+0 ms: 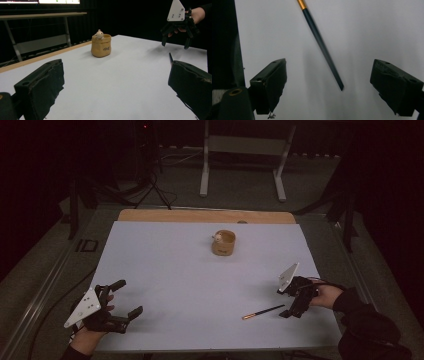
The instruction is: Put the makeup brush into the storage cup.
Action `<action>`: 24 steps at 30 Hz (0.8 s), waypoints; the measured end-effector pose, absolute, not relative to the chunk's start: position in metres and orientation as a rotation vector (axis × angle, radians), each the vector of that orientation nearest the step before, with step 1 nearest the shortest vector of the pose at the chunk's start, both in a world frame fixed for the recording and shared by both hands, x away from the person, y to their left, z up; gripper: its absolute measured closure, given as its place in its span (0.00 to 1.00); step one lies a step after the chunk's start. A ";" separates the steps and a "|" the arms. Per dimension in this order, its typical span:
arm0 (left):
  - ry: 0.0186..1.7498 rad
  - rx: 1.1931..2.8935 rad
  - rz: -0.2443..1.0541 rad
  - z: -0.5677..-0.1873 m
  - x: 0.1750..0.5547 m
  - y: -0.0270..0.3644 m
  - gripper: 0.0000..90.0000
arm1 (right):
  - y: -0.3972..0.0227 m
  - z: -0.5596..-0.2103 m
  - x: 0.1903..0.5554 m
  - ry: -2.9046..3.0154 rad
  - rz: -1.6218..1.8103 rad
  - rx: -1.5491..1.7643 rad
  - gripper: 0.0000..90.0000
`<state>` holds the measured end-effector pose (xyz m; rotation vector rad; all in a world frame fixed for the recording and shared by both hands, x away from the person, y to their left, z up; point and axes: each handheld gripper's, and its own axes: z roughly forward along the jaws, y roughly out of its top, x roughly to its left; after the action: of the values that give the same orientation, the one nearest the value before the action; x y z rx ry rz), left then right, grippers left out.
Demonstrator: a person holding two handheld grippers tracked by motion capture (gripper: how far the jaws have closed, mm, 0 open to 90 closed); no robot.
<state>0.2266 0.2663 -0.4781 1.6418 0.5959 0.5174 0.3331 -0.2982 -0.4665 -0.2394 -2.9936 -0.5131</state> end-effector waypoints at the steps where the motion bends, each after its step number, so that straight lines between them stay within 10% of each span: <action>1: 0.597 1.642 0.516 -0.478 0.227 0.266 0.02 | -0.296 -0.467 0.333 -2.994 -0.505 -0.227 0.15; 24: 0.592 1.657 0.507 -0.479 0.227 0.266 0.02 | -0.246 -0.467 0.334 -2.964 -0.503 0.018 0.15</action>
<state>0.2265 0.2658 -0.4789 1.6569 0.5917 0.5066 0.3339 -0.2459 -0.4672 0.0182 -2.9645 -0.5027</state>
